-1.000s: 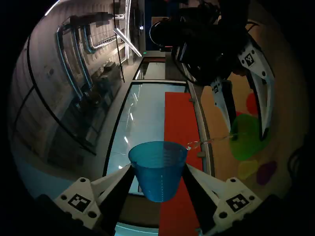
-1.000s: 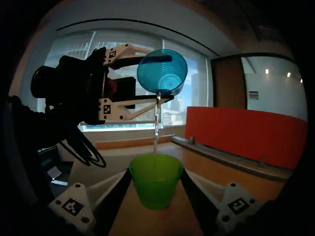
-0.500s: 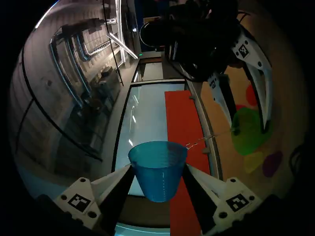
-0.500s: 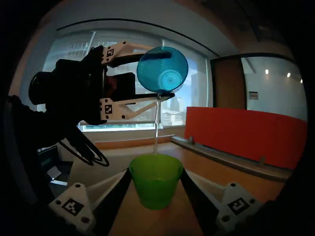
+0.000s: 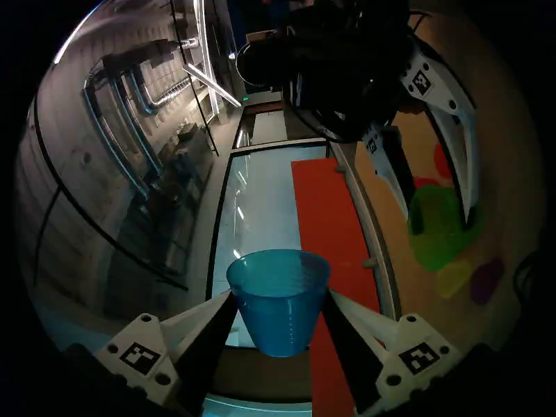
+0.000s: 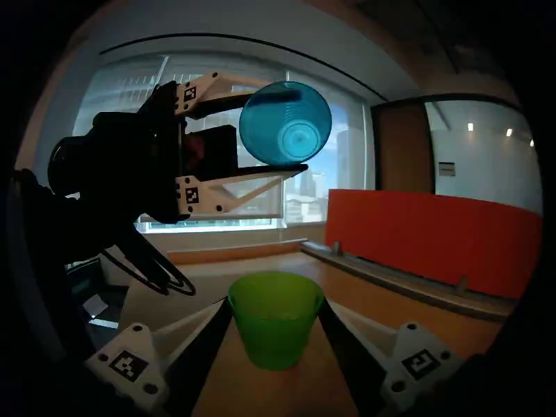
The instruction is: Pour water
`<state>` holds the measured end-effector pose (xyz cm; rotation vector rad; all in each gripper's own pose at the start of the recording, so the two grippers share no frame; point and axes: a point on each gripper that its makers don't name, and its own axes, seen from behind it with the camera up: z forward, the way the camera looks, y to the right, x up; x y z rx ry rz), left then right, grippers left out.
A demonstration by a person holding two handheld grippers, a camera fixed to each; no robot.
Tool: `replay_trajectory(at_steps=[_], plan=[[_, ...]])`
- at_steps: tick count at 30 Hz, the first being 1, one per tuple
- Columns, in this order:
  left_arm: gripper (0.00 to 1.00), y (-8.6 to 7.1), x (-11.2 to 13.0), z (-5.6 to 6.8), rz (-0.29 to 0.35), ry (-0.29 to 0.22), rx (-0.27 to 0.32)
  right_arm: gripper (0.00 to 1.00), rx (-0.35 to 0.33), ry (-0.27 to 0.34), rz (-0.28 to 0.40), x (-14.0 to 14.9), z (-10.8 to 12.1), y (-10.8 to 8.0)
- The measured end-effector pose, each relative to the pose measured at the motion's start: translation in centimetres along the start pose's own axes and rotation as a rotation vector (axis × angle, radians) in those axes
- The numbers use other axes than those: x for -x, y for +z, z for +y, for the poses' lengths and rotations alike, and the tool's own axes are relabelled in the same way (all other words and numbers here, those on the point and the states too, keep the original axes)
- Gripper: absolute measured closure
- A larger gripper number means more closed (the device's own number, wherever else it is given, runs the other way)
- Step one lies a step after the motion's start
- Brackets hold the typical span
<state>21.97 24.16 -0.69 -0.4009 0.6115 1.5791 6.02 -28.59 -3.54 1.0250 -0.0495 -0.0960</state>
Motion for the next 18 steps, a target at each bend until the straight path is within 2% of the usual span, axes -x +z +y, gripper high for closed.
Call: replay_trajectory(at_steps=[11,18], plan=[[0.18,-0.04,0.37,-0.07,-0.003,-0.014,-0.002,0.09,0.003,-0.001,0.002,-0.01,0.07,0.06],[0.18,-0.01,0.93,0.29,-0.008,-0.071,0.004,0.09,0.005,0.0,0.003,-0.14,0.07,0.09]])
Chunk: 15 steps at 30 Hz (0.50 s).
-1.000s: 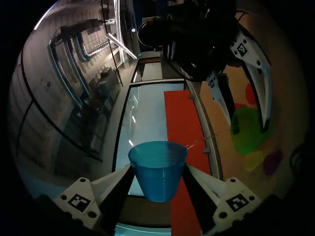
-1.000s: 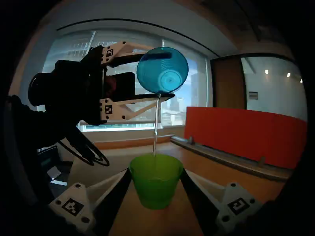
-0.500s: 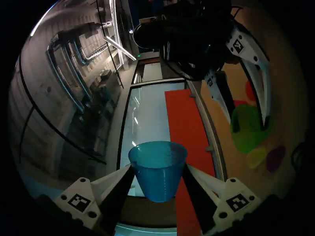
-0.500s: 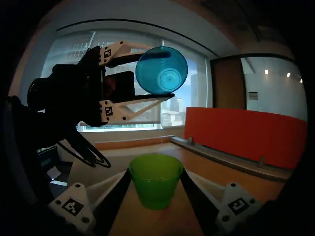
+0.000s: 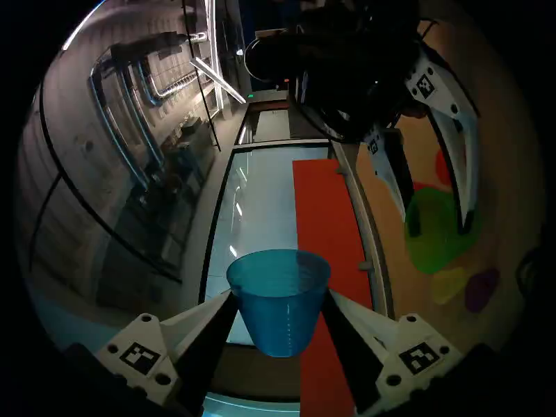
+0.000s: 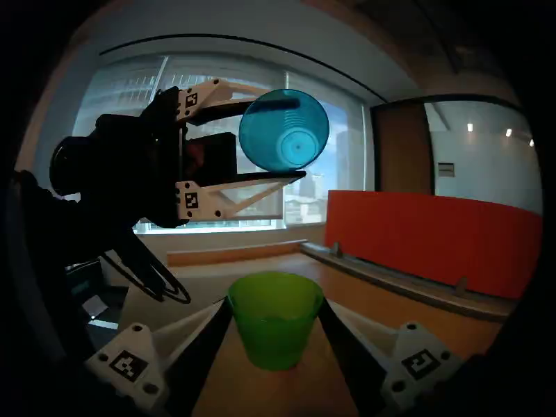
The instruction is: Pour water
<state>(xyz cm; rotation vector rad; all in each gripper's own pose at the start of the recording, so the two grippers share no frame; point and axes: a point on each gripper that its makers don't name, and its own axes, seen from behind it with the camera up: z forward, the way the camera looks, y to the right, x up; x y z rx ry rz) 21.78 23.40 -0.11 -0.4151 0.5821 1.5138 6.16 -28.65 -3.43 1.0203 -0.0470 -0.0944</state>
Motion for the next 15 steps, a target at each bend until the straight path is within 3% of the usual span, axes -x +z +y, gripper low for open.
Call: replay_trajectory(at_steps=[8,15], plan=[[0.18,0.0,1.0,0.3,-0.015,-0.146,-0.001,0.09,0.009,-0.001,0.0,0.0,0.2,-0.2],[0.18,0.0,2.1,0.8,-0.043,-0.326,0.002,0.09,0.014,-0.003,0.0,-0.3,0.2,-0.3]])
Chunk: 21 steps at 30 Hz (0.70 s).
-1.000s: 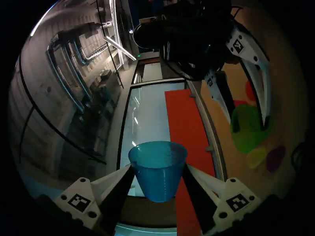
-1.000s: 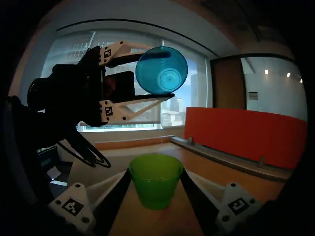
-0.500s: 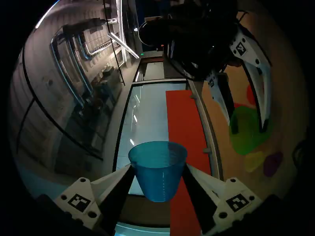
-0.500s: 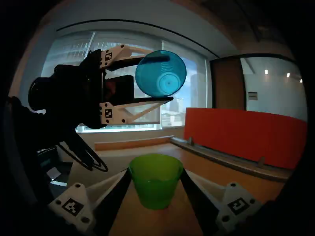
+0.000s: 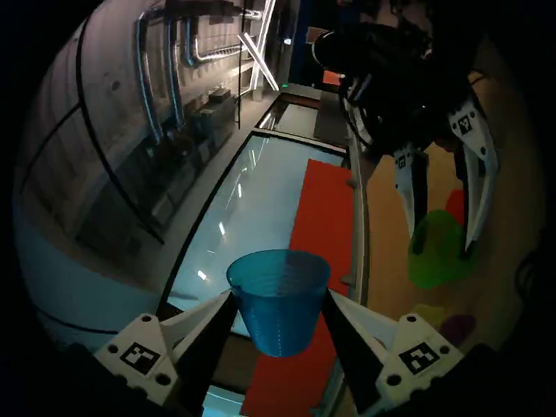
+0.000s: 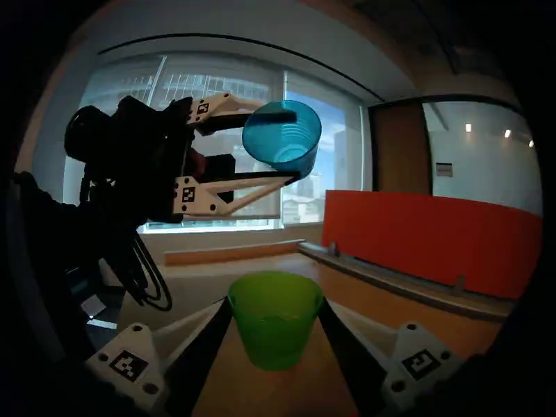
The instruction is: Pour water
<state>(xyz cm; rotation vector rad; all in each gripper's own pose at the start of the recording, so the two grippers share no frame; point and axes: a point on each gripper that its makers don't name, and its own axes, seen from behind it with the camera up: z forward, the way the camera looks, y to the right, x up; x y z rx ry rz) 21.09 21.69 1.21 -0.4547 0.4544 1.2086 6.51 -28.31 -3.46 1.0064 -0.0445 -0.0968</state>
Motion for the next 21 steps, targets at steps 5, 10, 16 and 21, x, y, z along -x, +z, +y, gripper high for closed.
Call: replay_trajectory(at_steps=[5,10,16,21], plan=[[0.18,0.0,1.3,-0.7,-0.023,-0.163,-0.009,0.09,0.006,0.001,0.0,0.1,0.2,-0.3],[0.18,-0.4,2.0,-1.1,-0.027,-0.338,-0.014,0.09,0.017,0.002,0.004,0.0,0.5,-0.6],[0.18,-0.5,2.0,-1.6,-0.011,-0.514,-0.009,0.09,0.026,0.004,0.009,-0.3,0.8,-0.9],[0.18,-0.4,2.5,-2.0,-0.009,-0.674,-0.013,0.09,0.034,0.005,0.012,-0.5,1.1,-1.1]])
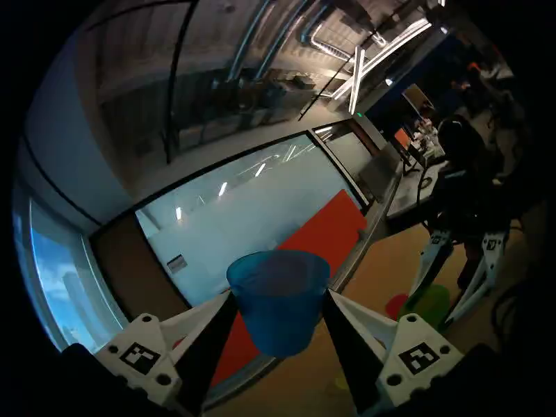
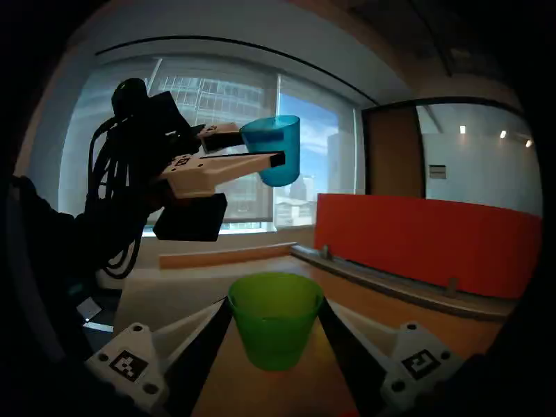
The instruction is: Pour water
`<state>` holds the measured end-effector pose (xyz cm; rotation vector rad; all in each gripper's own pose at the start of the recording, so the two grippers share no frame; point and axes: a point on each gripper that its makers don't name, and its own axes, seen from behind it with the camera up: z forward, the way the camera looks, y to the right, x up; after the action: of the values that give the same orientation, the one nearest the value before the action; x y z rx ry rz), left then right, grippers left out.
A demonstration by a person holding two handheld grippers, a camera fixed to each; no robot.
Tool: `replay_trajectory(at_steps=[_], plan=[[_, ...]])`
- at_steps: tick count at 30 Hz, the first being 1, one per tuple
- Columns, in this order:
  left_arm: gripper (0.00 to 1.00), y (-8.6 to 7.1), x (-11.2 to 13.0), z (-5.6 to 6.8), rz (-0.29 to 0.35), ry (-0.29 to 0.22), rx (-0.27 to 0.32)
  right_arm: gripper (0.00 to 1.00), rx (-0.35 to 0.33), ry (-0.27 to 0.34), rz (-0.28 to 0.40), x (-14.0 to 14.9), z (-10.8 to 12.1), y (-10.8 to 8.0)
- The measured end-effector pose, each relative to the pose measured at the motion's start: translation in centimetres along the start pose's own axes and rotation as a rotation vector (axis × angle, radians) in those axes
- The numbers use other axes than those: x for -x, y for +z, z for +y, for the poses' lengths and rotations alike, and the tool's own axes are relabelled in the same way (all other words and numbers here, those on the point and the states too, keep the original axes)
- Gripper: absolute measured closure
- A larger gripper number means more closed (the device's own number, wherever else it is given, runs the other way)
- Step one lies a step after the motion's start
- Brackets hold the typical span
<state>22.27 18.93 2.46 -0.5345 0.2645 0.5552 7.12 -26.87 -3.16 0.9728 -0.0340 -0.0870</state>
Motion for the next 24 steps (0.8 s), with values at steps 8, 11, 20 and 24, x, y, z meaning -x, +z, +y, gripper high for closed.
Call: replay_trajectory(at_steps=[8,11,20,24], plan=[[0.18,-0.1,0.2,-0.7,0.012,-0.283,0.03,0.09,0.011,-0.005,0.008,-0.5,0.3,-0.3],[0.18,-0.3,0.2,-0.7,0.015,-0.338,0.043,0.09,0.015,-0.004,0.01,-0.7,0.4,-0.5],[0.18,-0.8,0.2,-0.5,0.021,-0.384,0.067,0.09,0.02,-0.006,0.013,-1.4,0.3,-0.7],[0.18,-1.1,0.5,-0.5,0.016,-0.39,0.069,0.09,0.023,-0.008,0.006,-1.4,0.3,-1.0]])
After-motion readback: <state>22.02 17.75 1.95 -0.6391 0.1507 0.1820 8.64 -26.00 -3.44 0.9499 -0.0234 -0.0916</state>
